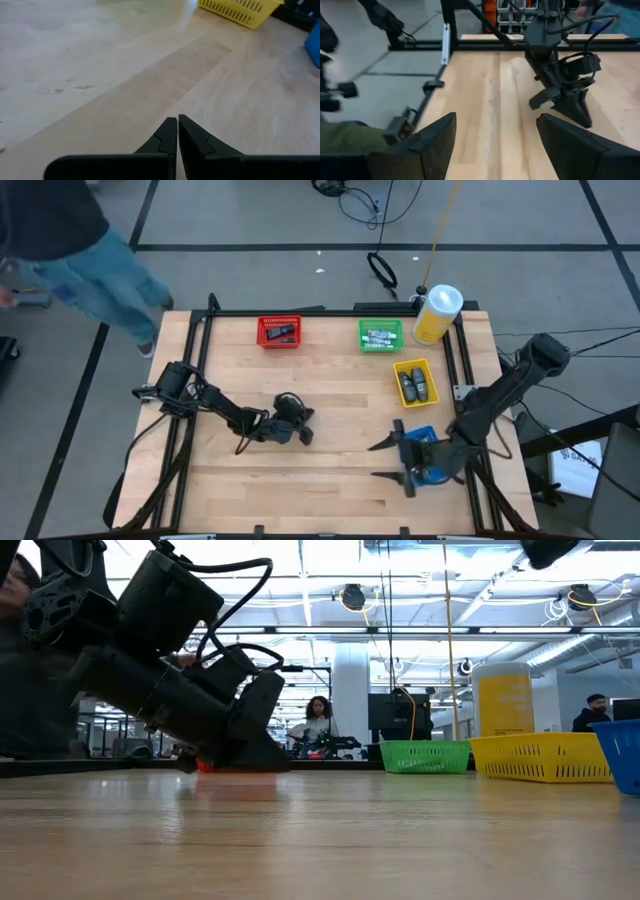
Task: Pick & Place Travel size toiletries
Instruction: Return to Home Position
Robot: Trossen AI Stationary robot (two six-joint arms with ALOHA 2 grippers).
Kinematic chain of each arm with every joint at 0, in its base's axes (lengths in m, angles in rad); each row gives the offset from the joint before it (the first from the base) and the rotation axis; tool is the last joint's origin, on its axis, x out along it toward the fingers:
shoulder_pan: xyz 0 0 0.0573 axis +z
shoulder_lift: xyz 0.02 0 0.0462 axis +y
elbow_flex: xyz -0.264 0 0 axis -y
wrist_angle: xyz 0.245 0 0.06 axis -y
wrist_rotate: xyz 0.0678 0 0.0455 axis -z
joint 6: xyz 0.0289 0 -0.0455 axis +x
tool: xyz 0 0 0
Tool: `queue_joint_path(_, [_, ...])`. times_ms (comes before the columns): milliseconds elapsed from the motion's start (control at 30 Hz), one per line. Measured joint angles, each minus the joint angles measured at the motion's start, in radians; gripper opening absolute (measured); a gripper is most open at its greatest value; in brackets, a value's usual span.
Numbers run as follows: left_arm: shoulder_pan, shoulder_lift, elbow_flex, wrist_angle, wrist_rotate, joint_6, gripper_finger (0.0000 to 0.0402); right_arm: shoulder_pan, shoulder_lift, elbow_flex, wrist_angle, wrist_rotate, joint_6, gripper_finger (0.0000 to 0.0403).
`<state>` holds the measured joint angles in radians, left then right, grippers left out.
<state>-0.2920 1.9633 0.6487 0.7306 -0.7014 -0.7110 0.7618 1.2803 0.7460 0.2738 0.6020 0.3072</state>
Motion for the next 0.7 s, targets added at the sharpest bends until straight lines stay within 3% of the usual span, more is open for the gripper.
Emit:
queue_joint_path(200, [0.0, 0.0, 0.0, 0.0, 0.03, 0.0, 0.0015, -0.035, 0.088, 0.0, 0.017, 0.001, -0.048, 0.0266])
queue_joint_path(367, [0.0, 0.0, 0.0, 0.0, 0.03, 0.0, 0.0015, -0.051, 0.093, 0.0, 0.003, -0.006, 0.023, 0.0264])
queue_joint_path(467, [0.0, 0.0, 0.0, 0.0, 0.03, 0.0, 0.0015, -0.086, 0.059, 0.0, -0.054, -0.092, -0.004, 0.0254])
queue_joint_path(600, [0.005, 0.0, 0.0, 0.001, 0.039, 0.0, 0.0015, -0.182, -0.001, -0.011, -0.12, -0.222, -0.087, 0.0206])
queue_joint_path(700, [0.068, 0.0, 0.011, 0.003, 0.136, 0.001, 0.0015, -0.267, -0.075, -0.069, -0.124, -0.314, -0.119, 0.0146])
